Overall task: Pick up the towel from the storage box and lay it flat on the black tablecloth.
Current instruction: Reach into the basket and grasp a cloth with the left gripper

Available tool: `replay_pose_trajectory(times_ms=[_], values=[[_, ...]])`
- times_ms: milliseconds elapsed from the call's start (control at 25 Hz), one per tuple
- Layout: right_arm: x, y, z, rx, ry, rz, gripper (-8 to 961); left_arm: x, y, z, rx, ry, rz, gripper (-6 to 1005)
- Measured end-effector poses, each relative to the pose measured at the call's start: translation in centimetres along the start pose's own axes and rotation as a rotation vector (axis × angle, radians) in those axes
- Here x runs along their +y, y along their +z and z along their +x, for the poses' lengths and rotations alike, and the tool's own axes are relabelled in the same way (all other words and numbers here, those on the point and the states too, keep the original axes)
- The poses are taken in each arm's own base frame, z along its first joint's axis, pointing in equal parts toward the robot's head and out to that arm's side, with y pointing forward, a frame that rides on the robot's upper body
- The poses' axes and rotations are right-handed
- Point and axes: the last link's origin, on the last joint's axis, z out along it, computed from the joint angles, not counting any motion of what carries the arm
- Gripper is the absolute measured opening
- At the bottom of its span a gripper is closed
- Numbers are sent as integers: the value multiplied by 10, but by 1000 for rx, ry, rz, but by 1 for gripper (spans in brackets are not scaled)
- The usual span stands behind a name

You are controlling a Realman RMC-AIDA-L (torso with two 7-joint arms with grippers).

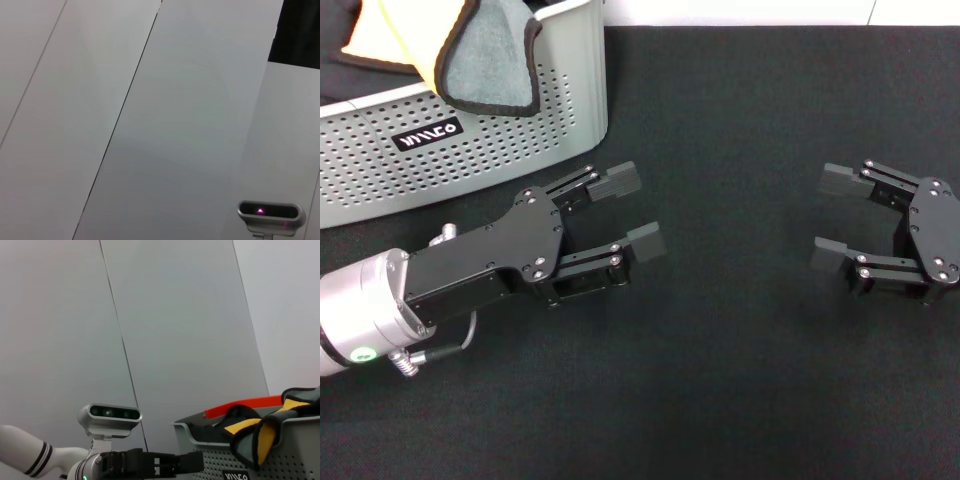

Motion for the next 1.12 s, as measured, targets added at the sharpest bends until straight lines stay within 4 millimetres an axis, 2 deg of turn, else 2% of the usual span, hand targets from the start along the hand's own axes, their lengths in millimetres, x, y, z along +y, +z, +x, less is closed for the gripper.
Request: replay_pose_trajectory(times_ms=[440,640,760,880,1120], values=[[0,0,1,-1,-3,5,868,-1,1,3,-3,23,-12,843],[0,-1,0,-8,-2,16,868,-8,2,-4,-36,19,40,843],[0,-3,1,-10,0,25,868,-16,-8,-7,-57,9,116,843],[-1,-8,1,-19,-4,48,868,-22,-22,-3,-22,12,195,843],[-3,-13,0,-31,-11,80,868,-38,-37,-2,21,6,362,843]])
